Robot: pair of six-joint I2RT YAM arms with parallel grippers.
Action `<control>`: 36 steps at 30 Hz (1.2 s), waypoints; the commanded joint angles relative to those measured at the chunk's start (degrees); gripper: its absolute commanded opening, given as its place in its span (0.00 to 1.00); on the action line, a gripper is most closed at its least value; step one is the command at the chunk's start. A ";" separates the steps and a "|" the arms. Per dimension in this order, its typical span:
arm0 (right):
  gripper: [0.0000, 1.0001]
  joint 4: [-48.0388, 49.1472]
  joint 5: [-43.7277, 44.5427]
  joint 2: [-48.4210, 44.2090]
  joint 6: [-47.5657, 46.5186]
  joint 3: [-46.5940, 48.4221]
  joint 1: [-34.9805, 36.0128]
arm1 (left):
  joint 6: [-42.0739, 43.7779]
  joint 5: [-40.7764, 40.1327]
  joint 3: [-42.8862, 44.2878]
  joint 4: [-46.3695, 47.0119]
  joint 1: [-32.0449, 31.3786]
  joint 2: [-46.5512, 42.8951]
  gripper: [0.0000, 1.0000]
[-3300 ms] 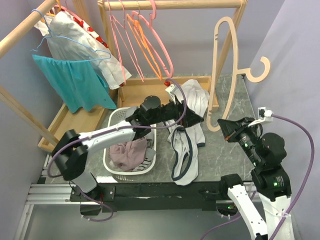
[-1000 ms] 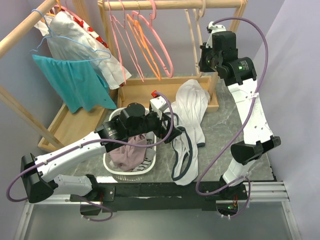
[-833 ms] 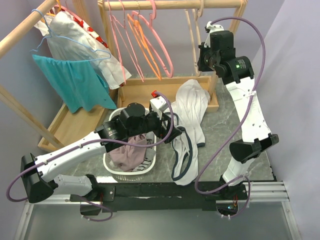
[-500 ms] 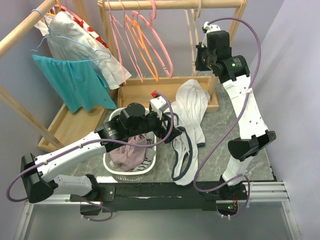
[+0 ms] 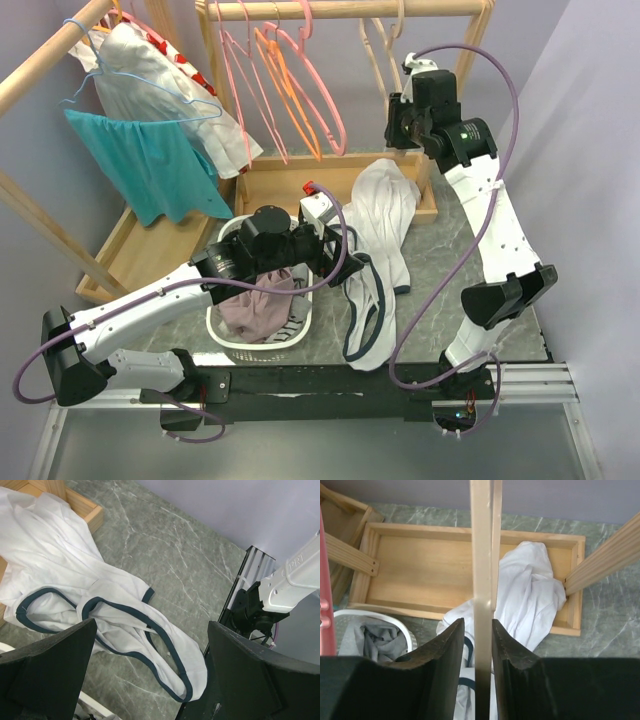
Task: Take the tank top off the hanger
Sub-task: Place the hanger at the clothesline, then pick up the tank top from the center of the board.
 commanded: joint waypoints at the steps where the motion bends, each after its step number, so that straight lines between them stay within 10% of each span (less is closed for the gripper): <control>1: 0.39 1.92 -0.99 -4.69 0.01 -2.75 -0.01 | 0.81 0.25 0.27 1.51 -0.24 0.16 0.99; 17: 0.74 8.96 3.93 -28.32 4.66 -26.21 0.87 | 0.11 -0.90 -0.96 2.39 -0.33 -0.02 0.99; 36: 0.80 20.63 -9.16 -38.55 17.41 -72.27 0.95 | -1.30 -11.88 -5.89 2.65 -0.51 -8.89 0.99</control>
